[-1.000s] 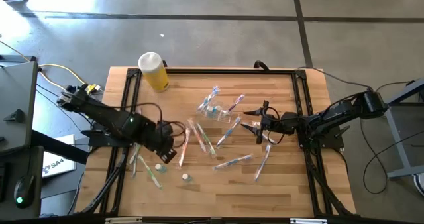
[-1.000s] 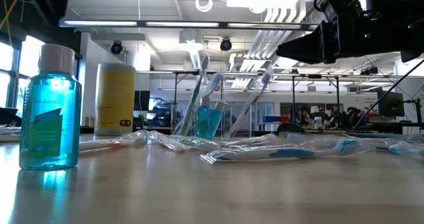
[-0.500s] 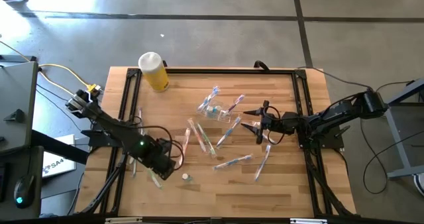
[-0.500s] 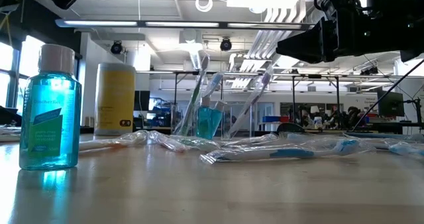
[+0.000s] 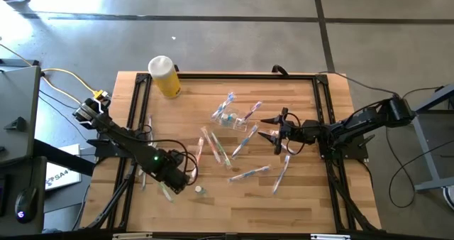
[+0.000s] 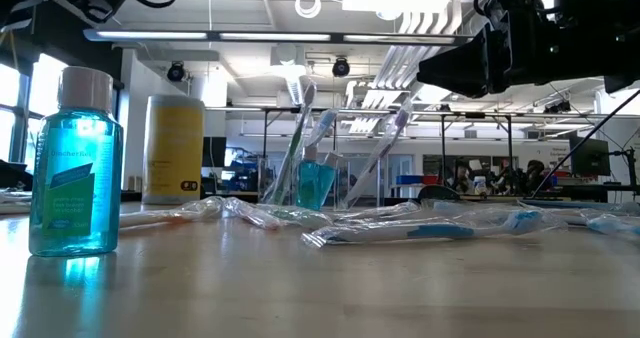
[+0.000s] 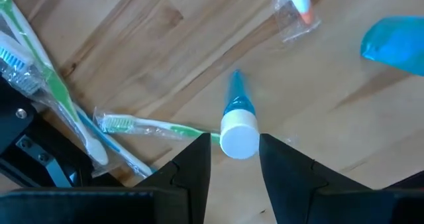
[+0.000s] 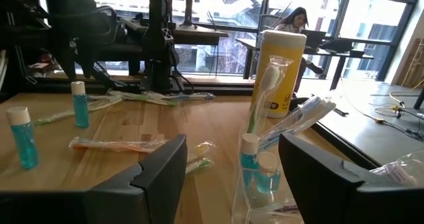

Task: Pick & Place toothbrushing station
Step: Put the blue mouthwash into the transparent organizer

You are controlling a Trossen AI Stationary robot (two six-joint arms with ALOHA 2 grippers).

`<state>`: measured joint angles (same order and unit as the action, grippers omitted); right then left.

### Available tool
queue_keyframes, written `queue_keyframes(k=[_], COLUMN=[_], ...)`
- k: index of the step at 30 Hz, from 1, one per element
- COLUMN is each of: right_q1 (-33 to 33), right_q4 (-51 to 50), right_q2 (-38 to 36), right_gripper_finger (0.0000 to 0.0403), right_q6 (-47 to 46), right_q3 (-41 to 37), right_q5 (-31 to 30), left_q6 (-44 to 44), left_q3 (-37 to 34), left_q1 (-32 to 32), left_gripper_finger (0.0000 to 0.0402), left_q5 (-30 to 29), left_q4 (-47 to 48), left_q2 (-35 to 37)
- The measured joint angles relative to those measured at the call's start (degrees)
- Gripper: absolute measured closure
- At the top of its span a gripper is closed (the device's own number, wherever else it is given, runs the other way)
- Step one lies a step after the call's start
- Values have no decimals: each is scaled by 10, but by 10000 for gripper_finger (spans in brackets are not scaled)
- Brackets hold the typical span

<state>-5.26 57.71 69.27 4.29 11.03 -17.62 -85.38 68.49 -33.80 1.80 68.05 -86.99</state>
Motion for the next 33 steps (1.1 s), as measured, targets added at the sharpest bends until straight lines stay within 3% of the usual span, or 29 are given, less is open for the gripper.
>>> queue_keyframes(k=[33], right_q1=[0], right_q4=[-5], right_q2=[0], right_gripper_finger=[172], right_q6=[0], right_q3=[0], right_q5=[0], left_q6=[41], left_q3=[0], left_q1=[0], left_gripper_finger=[276], left_q5=[7], left_q4=[-6], left_q2=[-19])
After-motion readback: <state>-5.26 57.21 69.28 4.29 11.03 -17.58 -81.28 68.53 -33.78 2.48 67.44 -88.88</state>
